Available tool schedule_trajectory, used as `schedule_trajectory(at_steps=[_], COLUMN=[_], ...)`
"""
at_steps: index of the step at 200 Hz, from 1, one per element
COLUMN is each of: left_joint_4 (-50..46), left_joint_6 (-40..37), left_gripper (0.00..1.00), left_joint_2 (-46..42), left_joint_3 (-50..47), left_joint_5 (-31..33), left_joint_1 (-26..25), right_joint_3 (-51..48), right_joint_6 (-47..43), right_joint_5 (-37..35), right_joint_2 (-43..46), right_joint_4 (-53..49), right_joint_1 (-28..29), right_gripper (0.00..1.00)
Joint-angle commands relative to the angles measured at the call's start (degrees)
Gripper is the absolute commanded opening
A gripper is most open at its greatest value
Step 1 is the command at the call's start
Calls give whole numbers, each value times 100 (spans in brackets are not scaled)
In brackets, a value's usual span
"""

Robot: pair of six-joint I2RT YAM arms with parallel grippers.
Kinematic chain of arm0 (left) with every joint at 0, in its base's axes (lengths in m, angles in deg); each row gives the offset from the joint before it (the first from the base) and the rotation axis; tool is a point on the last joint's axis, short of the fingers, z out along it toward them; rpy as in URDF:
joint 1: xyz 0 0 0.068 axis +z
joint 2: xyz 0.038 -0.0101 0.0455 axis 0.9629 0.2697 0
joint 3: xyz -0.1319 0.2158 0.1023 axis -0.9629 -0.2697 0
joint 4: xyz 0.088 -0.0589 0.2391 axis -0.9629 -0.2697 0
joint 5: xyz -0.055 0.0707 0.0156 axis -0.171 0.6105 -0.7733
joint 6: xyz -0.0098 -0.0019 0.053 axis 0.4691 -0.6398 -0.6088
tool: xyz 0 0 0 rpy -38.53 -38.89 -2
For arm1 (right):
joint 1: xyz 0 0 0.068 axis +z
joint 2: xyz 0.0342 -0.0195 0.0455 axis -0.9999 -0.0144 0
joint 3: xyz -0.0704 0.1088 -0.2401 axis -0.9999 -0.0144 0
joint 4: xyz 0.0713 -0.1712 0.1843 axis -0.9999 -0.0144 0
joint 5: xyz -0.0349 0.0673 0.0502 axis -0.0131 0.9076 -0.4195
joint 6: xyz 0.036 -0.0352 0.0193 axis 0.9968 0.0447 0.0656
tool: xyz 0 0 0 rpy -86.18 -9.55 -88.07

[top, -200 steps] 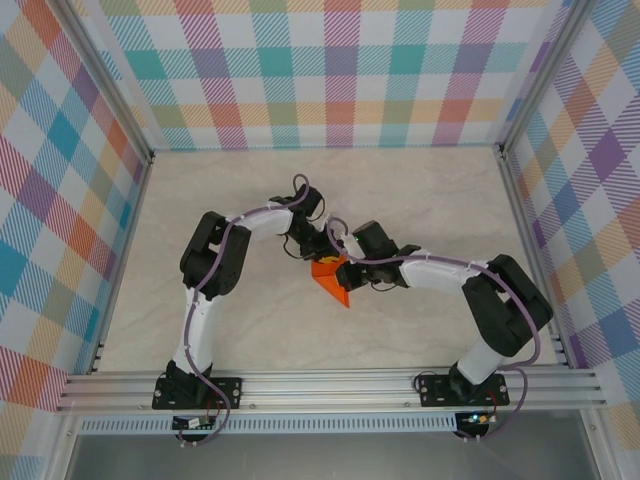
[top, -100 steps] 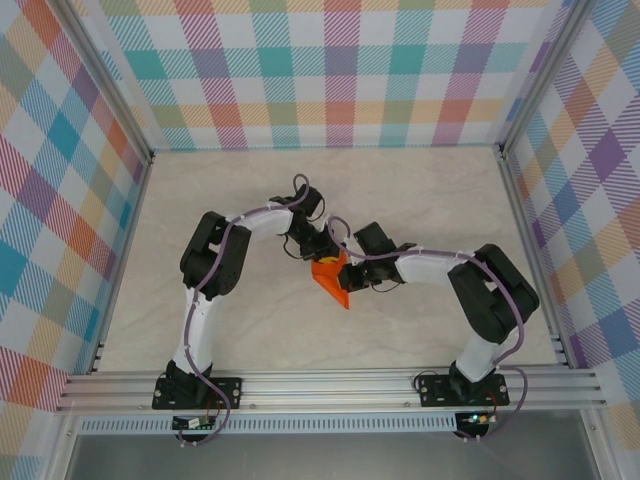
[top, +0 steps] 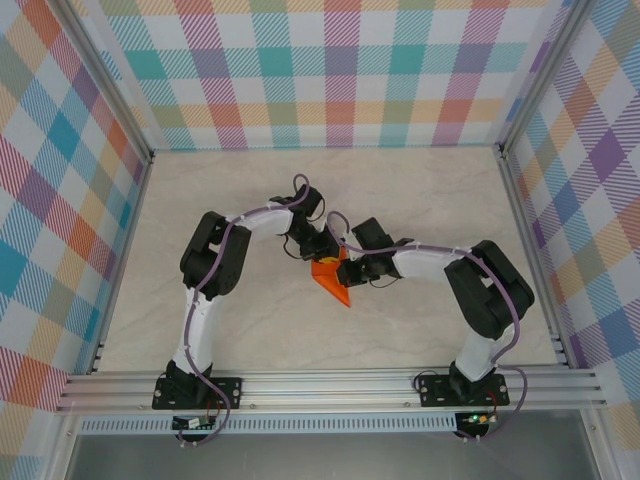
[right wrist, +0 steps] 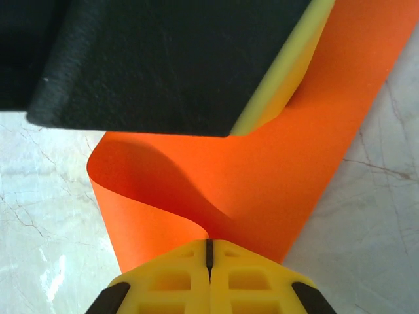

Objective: Fold a paper plane with a square sheet of paper (fold left side to right side)
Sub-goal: Third fold the triangle at the center of the table.

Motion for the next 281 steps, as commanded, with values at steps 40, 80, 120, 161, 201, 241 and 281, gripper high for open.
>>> schedule_trajectory(at_steps=[40,80,120,161,201,241,281], left_joint_4=[-189,-168,-178,-164,-161,-280,-844], left_joint_6=[-10,2,0,2,7,-54,-244], left_gripper=[12,12,12,12,13,17,27], left_joint_2=[121,121,112,102,51,-22,22], left_joint_3=[-59,-68,-59,-60,-67,114,800], left_joint_5=[174,173,175,171,140,82,79], left_joint_1=[-78,-87,-87,-96,-96,-96,10], right_joint_3=[-56,-94,-51,37,8,-75,-146], right_joint_6=[86,83,91,64,35,19,-6], right_joint_5=[-152,-250,-321,-281,-259,-226,-224], right_joint_2=[-15,5,-33,-129,-196,-267,-303], right_joint_4=[-109,-111,-141,-205,-347,-500,-611], right_joint_1=[-42,-49,-55,-55,-59,-45,-24], right_gripper=[0,0,0,0,0,0,0])
